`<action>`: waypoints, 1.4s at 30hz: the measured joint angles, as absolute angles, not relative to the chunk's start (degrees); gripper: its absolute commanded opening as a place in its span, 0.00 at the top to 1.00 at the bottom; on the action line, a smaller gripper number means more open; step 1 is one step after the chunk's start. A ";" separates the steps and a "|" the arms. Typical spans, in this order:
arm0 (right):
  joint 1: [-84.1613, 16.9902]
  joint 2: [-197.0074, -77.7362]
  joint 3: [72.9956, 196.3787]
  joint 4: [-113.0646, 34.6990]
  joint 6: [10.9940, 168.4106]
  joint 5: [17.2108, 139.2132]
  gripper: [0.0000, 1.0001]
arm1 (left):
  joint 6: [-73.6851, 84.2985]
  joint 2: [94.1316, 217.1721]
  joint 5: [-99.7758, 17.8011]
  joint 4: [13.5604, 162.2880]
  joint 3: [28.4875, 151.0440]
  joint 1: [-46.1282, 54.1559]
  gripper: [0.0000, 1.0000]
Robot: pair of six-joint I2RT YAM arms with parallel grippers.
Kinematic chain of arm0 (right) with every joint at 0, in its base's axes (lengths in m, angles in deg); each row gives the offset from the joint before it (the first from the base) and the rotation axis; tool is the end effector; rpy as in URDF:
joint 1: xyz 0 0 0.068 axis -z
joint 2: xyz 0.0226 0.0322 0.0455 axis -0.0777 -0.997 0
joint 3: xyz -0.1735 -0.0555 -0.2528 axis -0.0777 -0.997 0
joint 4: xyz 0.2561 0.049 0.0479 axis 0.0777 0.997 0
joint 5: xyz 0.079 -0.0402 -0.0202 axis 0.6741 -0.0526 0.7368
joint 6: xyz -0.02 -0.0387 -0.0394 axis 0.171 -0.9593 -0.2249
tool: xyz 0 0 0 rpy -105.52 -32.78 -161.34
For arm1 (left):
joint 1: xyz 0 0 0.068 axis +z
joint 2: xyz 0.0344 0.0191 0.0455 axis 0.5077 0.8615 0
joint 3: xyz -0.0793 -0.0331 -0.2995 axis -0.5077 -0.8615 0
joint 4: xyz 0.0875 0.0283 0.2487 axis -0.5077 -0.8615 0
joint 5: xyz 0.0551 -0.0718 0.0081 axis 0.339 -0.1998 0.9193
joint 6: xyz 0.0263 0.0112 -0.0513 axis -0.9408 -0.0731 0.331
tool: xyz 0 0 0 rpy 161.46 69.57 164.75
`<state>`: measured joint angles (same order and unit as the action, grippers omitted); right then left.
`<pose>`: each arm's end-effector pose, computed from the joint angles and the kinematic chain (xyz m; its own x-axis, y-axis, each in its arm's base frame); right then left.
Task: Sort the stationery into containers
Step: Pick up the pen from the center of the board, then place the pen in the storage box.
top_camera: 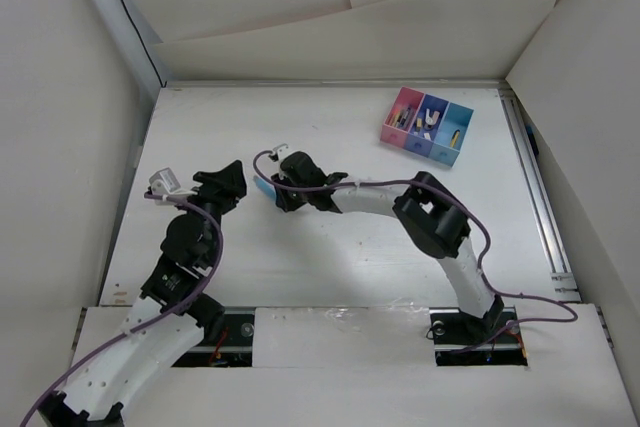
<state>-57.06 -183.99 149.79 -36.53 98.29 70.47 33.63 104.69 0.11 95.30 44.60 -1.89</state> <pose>0.3220 0.4208 0.1769 -0.5888 -0.3327 -0.7366 -0.6609 0.7228 0.2018 0.0940 -0.0322 0.3333 0.1336 -0.7231 -0.6777 0.1149 0.6905 -0.7141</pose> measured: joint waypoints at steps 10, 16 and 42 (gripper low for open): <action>-55.88 -170.50 132.48 -37.30 104.03 69.97 1.00 | 33.63 108.98 -2.73 96.32 43.92 -1.89 0.36; -48.58 -160.21 125.97 -39.40 107.92 70.87 1.00 | 33.56 111.71 -5.15 96.41 43.92 -1.89 0.35; -8.53 -148.30 122.34 -37.80 116.27 59.19 1.00 | 28.23 130.37 -25.13 102.88 47.35 -1.89 0.00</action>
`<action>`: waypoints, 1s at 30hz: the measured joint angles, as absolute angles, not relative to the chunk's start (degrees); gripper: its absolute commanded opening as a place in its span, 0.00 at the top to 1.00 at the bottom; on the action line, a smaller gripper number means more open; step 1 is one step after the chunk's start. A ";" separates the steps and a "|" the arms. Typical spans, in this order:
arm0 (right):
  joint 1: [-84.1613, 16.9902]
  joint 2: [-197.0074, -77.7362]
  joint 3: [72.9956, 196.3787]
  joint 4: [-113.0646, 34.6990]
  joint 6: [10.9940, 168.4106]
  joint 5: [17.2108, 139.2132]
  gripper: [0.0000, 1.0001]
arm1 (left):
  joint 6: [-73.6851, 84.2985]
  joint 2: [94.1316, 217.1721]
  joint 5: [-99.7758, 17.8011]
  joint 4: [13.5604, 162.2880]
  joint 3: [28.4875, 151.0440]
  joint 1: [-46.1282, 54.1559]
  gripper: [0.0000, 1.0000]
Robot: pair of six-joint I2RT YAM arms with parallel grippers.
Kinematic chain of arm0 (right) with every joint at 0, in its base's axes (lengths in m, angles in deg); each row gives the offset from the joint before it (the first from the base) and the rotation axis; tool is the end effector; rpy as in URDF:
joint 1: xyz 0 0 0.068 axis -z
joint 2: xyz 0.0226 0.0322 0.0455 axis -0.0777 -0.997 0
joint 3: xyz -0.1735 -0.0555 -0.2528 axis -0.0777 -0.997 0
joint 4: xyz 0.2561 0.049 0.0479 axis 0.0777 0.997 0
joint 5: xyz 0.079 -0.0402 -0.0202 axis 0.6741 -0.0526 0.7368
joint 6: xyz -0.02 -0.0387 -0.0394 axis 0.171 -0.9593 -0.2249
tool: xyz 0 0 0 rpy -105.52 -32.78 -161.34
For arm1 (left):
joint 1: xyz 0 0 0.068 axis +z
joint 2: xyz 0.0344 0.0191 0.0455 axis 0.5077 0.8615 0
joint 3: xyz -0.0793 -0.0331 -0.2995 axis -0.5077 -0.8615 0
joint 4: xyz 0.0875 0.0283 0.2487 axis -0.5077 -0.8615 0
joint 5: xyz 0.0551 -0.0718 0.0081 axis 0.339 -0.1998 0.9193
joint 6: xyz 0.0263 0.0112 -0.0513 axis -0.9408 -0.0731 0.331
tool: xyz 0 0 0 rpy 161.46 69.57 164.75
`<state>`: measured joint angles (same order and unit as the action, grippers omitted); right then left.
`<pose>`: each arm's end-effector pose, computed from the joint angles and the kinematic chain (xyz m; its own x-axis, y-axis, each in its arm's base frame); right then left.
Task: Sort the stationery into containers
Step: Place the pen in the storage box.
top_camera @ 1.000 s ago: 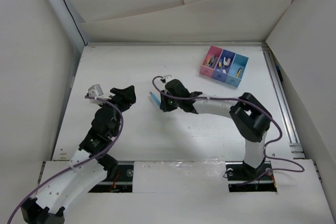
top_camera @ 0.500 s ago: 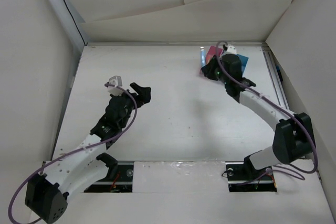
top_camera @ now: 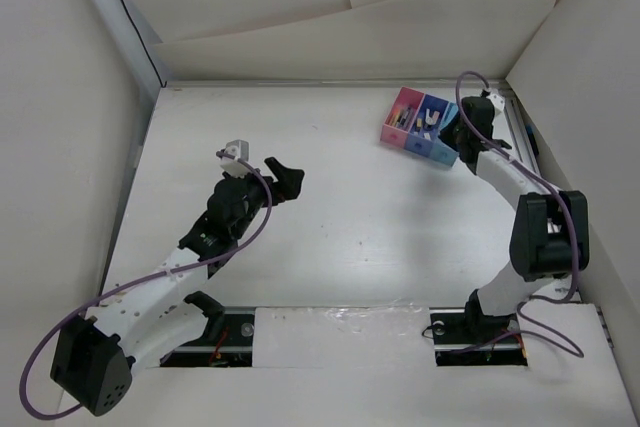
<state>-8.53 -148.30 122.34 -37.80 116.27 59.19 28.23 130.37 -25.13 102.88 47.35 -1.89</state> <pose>0.3770 0.0183 0.2911 -0.3703 0.5145 -0.7734 0.3635 0.8465 0.3891 0.1680 -0.0999 0.3097 -0.2779 -0.4887 -0.8270 0.3183 0.7655 -0.5592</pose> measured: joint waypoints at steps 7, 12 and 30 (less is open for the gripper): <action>-6.72 -151.18 124.31 -34.61 117.21 57.71 1.00 | 27.62 130.96 -25.68 103.58 47.42 -1.89 0.00; -5.91 -152.67 126.80 -34.59 117.59 56.88 0.96 | 27.31 131.29 -26.16 103.64 47.46 -1.89 0.00; -4.43 -156.28 130.21 -32.03 119.84 55.11 0.23 | 25.43 129.81 -29.74 107.19 47.51 -1.89 0.00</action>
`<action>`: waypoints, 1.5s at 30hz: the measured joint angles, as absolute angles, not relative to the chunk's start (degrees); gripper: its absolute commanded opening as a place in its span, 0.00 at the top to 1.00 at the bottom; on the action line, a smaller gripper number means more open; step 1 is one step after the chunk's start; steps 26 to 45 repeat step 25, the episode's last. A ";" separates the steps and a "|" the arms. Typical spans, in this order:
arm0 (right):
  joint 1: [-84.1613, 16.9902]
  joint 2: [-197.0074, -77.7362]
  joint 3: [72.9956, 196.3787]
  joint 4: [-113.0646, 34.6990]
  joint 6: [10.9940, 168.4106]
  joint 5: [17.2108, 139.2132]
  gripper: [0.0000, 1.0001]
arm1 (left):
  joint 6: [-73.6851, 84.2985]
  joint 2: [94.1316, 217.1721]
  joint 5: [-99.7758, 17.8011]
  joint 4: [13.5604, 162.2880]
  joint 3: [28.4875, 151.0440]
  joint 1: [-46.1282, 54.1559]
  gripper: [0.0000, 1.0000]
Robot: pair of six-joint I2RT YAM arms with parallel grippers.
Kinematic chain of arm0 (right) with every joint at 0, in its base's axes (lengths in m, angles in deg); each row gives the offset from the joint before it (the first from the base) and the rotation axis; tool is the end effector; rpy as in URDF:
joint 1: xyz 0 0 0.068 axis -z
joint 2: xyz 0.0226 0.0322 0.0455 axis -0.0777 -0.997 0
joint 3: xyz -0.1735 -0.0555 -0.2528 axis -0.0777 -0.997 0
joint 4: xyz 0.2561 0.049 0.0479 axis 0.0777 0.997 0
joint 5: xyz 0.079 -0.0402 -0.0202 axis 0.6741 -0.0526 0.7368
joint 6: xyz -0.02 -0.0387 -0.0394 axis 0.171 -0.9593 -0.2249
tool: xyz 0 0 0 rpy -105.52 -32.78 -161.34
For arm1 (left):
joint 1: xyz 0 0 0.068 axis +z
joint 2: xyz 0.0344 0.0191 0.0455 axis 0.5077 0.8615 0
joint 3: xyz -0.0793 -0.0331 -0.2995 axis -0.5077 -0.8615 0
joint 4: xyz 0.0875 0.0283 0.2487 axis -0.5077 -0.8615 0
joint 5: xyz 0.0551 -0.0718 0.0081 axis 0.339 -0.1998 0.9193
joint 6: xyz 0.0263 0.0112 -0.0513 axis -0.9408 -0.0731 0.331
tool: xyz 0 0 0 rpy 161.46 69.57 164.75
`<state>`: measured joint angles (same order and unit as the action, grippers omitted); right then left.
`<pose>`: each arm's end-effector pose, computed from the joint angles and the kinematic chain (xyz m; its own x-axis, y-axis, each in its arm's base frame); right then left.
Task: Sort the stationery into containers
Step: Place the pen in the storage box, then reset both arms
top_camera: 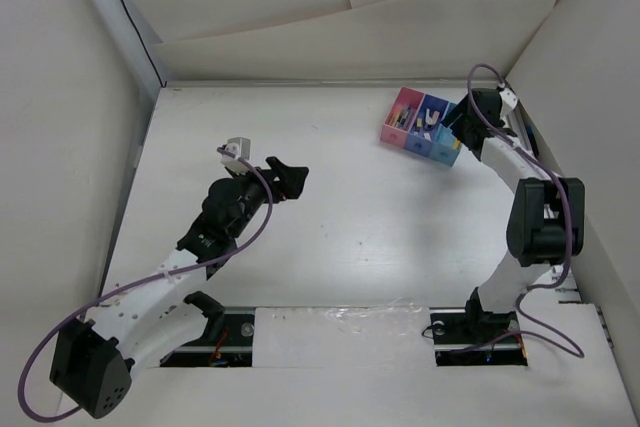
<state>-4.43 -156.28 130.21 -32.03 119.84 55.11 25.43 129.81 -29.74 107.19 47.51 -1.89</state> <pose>0.4121 -0.0117 0.2767 -0.3471 0.5796 -0.7372 0.5297 0.7699 0.3559 0.1649 -0.1020 0.3212 -0.2365 -0.4715 -0.8496 0.4312 0.7326 -0.5266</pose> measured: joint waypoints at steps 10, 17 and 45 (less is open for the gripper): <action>-15.49 -136.34 120.88 -34.85 120.16 54.47 0.00 | 25.04 125.76 -30.81 108.98 47.18 -1.89 0.00; -30.74 -129.81 111.63 -36.97 118.09 54.87 0.00 | 26.35 121.92 -30.55 109.57 44.54 -1.89 0.00; -43.11 -128.95 105.07 -37.30 116.12 53.07 0.00 | 27.22 120.80 -30.14 109.37 43.66 -1.89 0.00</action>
